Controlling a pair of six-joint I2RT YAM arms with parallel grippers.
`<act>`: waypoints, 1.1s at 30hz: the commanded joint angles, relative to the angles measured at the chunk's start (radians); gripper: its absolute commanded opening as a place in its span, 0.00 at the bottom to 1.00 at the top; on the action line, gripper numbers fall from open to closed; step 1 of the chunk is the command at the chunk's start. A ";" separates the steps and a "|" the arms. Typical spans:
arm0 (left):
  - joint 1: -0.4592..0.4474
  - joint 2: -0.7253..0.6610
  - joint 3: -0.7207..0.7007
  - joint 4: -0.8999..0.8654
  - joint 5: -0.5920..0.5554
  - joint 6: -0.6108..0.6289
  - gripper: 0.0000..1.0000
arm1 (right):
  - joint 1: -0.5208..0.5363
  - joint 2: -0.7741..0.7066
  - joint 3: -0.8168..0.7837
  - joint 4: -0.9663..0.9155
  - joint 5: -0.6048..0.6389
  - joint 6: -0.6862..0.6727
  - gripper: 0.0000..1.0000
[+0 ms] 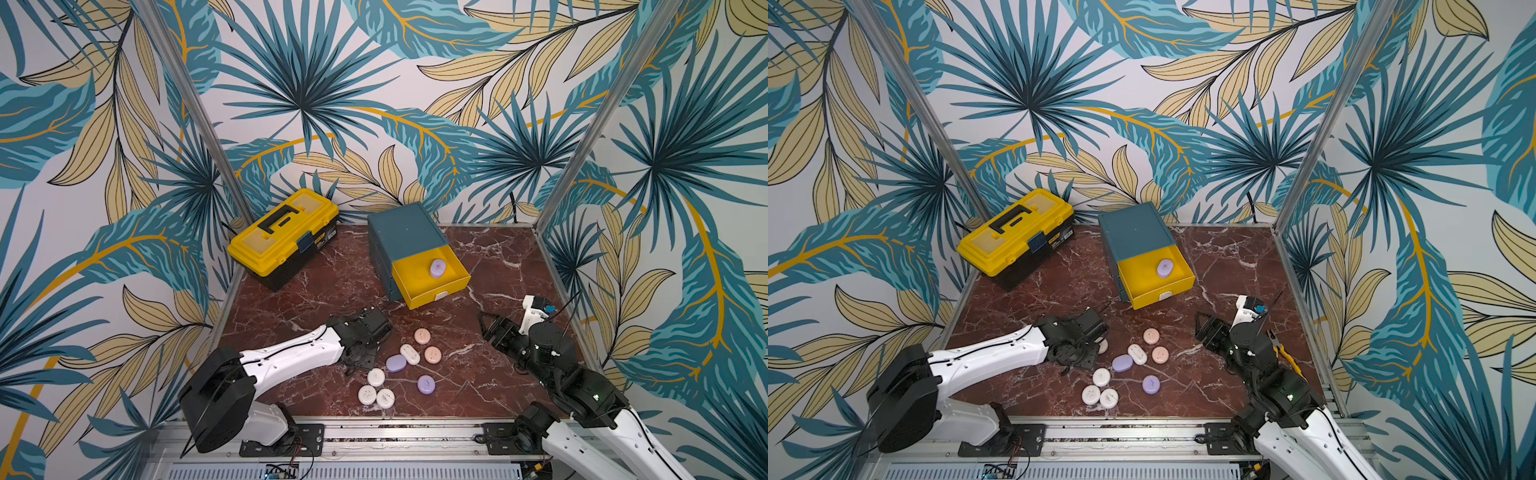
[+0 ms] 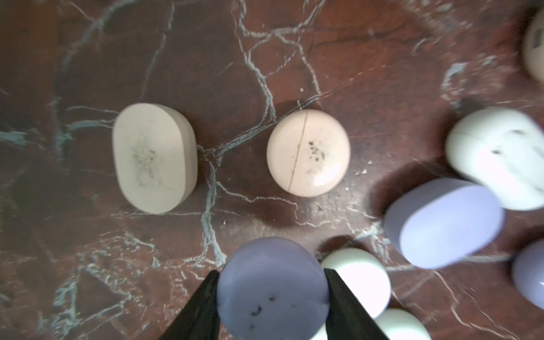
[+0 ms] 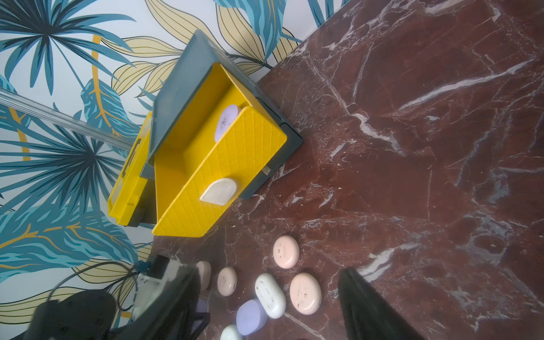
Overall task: Put the bluetooth earphones in the drawer according to color
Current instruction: Pick up the Bluetooth earphone from the center of the board, then place the bluetooth earphone in the drawer.
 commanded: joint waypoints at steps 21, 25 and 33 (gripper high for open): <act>-0.013 0.549 1.255 -0.194 -0.099 0.358 0.37 | 0.001 -0.061 -0.017 -0.017 0.023 0.007 0.79; 0.001 0.702 1.448 -0.268 -0.073 0.369 0.36 | 0.000 -0.070 -0.020 -0.022 0.025 0.009 0.79; 0.018 0.773 1.474 -0.308 -0.067 0.369 0.36 | 0.001 -0.080 -0.019 -0.031 0.030 0.005 0.79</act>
